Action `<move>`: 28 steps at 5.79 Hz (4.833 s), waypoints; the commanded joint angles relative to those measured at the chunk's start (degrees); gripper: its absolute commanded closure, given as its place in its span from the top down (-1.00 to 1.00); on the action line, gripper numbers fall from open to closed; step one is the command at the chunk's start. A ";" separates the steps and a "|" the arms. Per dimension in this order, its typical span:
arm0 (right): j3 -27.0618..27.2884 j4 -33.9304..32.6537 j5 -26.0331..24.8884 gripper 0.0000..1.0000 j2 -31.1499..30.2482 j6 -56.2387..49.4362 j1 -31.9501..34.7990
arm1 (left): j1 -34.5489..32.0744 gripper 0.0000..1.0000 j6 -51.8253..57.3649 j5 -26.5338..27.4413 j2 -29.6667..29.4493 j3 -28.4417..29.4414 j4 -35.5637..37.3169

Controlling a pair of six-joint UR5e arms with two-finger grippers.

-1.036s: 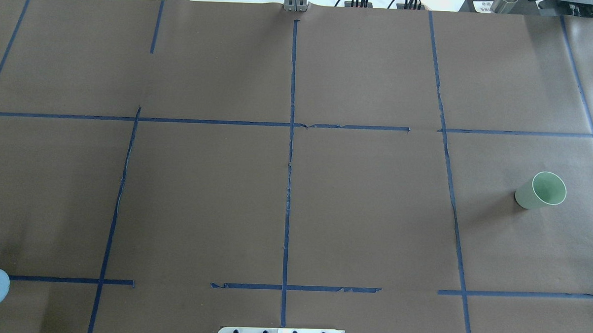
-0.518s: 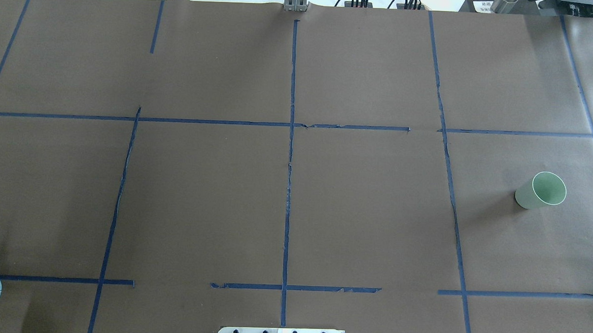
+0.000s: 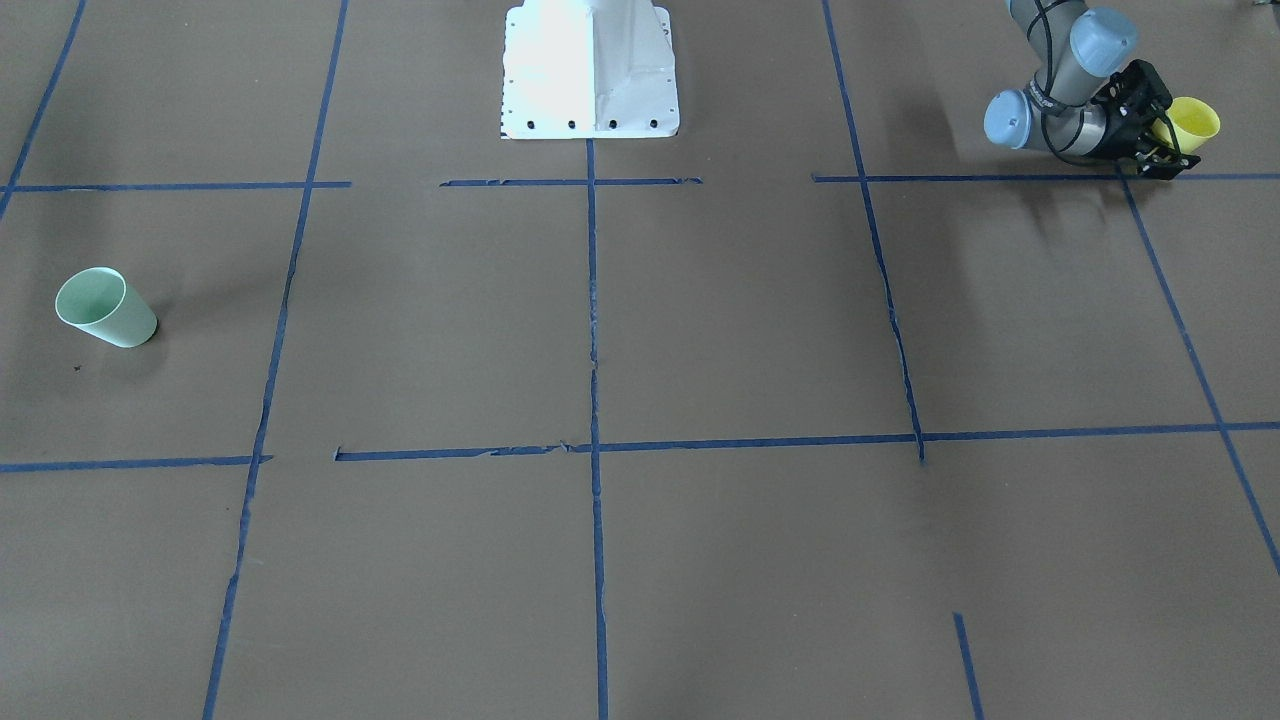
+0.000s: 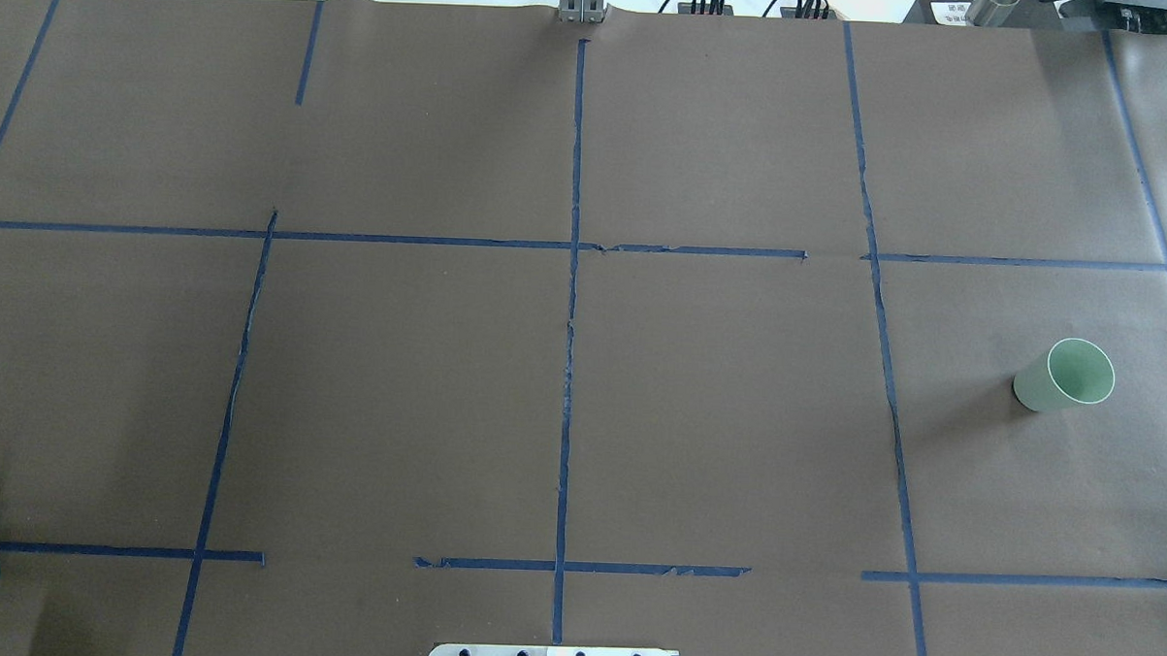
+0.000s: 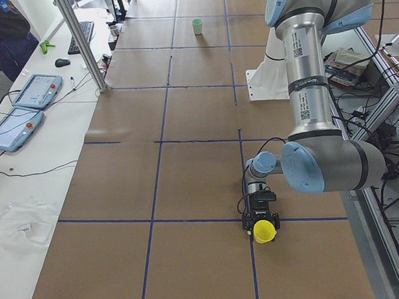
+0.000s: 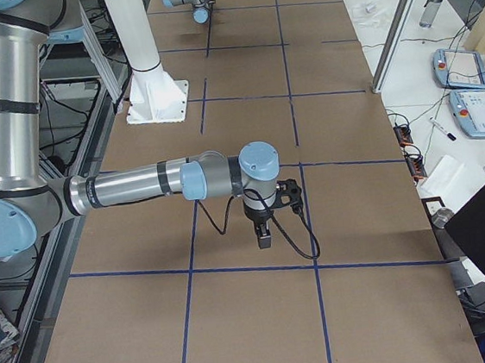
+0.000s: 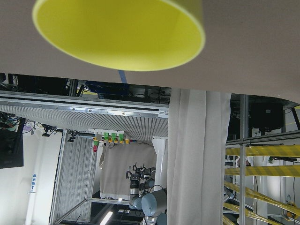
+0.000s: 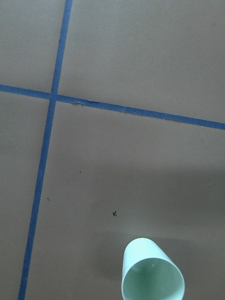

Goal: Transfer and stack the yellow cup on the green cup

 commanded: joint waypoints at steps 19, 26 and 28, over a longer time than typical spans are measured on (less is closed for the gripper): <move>-1.02 3.16 1.85 1.00 0.18 0.09 -0.09 | -63.75 -0.04 106.52 3.06 -21.23 -3.26 -71.79; -1.46 5.64 6.43 1.00 13.22 14.44 -6.29 | -31.22 -0.12 123.84 28.03 -50.51 3.54 -71.00; -1.82 -9.22 6.52 1.00 26.29 18.79 -11.14 | -22.83 -0.14 120.70 44.43 -58.54 13.05 -70.83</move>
